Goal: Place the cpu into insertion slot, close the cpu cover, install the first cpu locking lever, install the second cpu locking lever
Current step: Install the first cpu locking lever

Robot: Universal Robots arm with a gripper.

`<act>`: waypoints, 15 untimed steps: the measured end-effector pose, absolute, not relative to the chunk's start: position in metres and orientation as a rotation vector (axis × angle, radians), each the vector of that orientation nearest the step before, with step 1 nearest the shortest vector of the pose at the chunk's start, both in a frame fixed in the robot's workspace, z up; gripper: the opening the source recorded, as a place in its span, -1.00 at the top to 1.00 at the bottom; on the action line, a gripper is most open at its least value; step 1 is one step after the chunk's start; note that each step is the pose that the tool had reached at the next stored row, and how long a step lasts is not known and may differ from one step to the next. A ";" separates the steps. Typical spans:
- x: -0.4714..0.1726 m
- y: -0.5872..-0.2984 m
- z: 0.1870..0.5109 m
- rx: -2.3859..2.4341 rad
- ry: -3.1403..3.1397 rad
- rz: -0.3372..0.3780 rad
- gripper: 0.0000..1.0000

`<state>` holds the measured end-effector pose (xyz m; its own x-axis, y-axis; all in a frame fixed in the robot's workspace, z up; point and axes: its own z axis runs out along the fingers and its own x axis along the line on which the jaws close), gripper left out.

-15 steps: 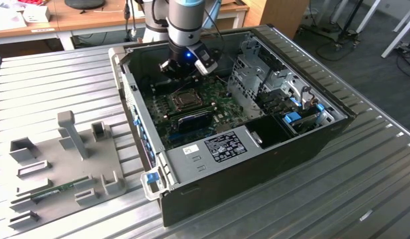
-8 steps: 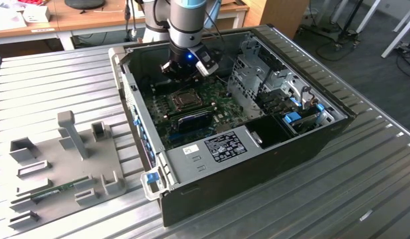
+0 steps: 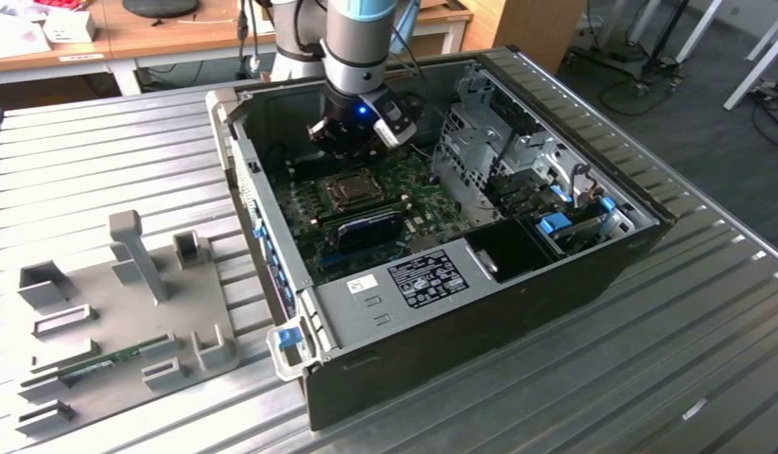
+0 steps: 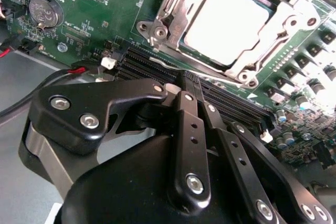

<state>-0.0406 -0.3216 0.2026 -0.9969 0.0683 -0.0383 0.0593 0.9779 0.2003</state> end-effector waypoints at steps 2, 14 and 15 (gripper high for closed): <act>-0.040 -0.322 0.202 0.099 3.079 0.310 0.80; -0.033 -0.322 0.199 0.099 3.079 0.310 0.80; -0.033 -0.322 0.199 0.099 3.079 0.310 0.80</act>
